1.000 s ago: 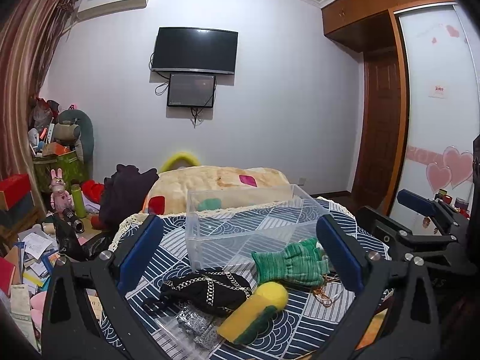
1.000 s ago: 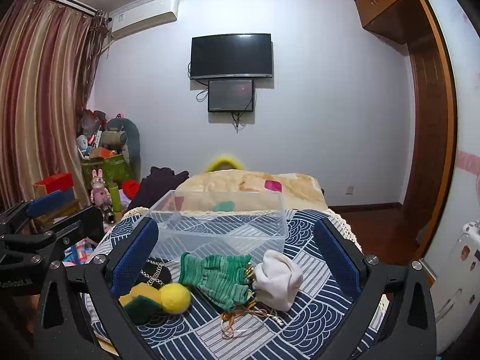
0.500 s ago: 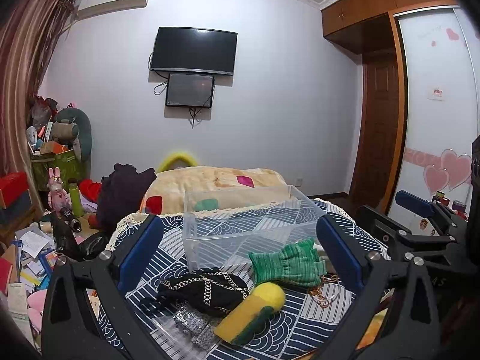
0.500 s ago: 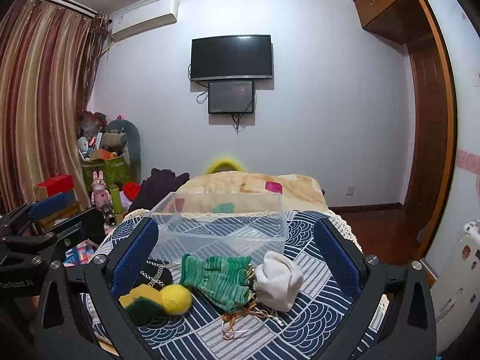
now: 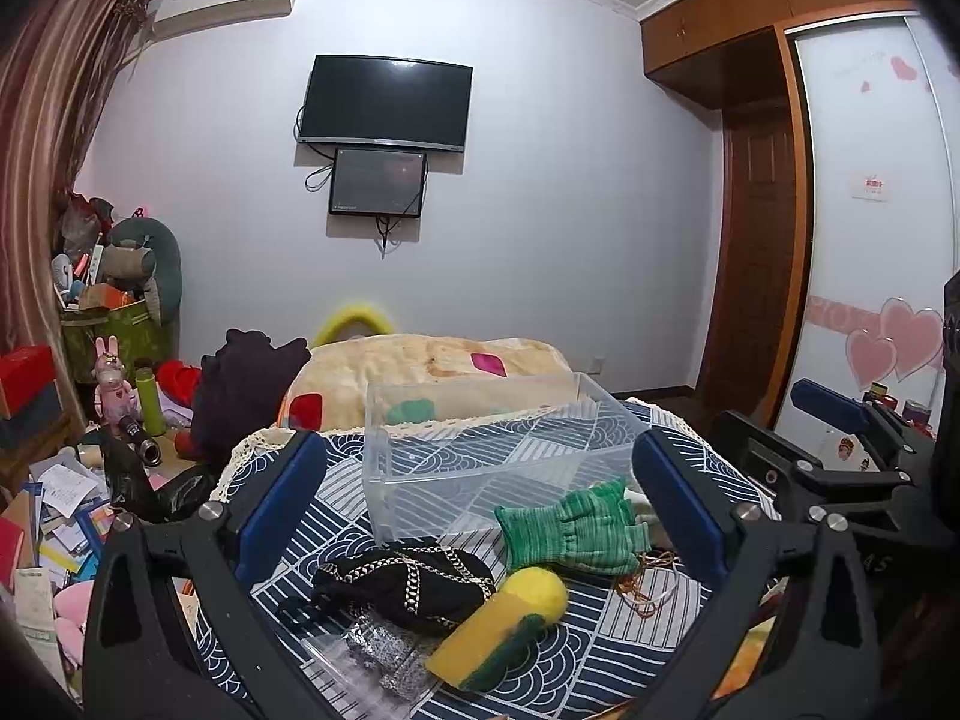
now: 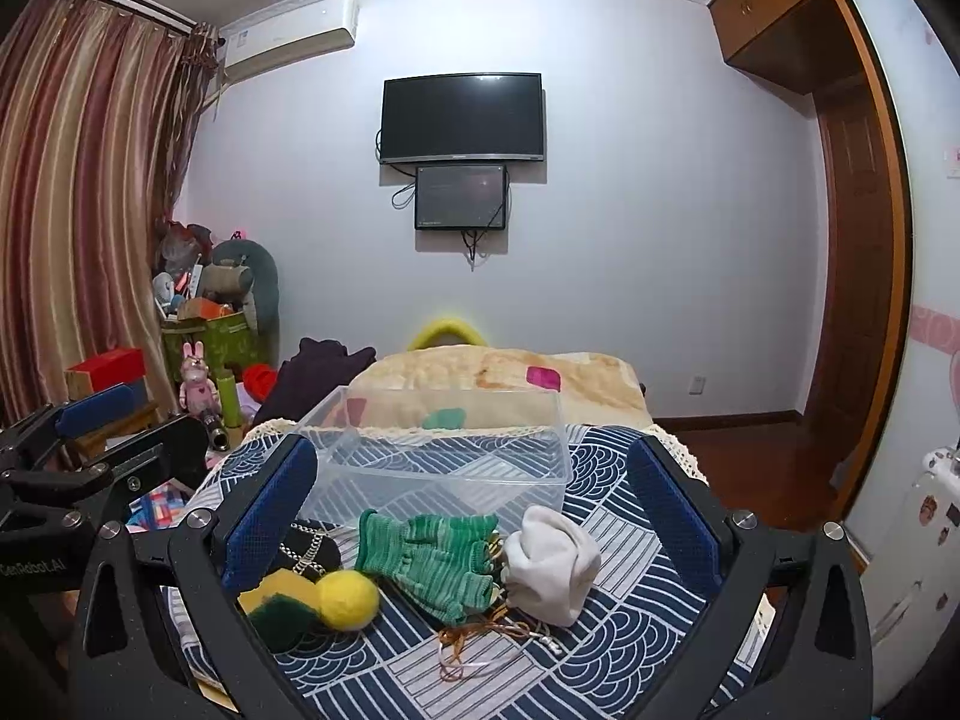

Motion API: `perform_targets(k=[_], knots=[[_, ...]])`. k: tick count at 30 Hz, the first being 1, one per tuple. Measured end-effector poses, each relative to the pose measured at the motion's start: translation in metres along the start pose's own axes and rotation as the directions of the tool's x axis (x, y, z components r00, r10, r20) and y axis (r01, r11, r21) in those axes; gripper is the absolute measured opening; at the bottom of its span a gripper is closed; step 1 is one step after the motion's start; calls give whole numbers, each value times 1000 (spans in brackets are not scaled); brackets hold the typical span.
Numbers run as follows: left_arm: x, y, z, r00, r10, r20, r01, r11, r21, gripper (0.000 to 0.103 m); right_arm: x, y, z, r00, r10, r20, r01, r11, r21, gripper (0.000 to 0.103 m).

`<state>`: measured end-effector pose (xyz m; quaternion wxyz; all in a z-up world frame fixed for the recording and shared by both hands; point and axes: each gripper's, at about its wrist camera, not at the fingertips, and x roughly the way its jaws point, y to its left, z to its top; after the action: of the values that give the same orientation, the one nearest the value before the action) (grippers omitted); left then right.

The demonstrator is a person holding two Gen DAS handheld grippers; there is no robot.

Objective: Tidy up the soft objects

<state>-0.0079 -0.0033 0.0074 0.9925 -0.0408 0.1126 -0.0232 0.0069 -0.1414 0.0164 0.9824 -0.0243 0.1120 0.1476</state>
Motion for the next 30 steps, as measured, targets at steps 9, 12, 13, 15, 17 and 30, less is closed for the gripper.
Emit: perform_targets(k=[9,12,13,15,17,30], knots=[[1,2,0,1000,9,-2,-9,1000,-2,103,1,-1,-1,1000,-10,4,10,1000,-1,103],[3,2,-1,1000,9,-8,-9,1000,2,103,2,-1,-1,1000,-13,3,13,1000,0,103],[4,2,-2,1000,6,-10,-6,1000,0,103,3,-1,-2,1000,-14,3,14,1000,0,103],[8,3,-3,1000,0,-20,0,1000,-3,103,4,-2,-3,1000,-17,1,17,1000,-3,103],[12,5,-5,999,1,-38,-1,1000,-7,103,5,-2,-4,1000,-14,-4,14,1000,-4,103],[54,34,-37,980,31,-195,-39,998,-40,78,41,-26,-32,986,-3,-164,5,1000,12,75]])
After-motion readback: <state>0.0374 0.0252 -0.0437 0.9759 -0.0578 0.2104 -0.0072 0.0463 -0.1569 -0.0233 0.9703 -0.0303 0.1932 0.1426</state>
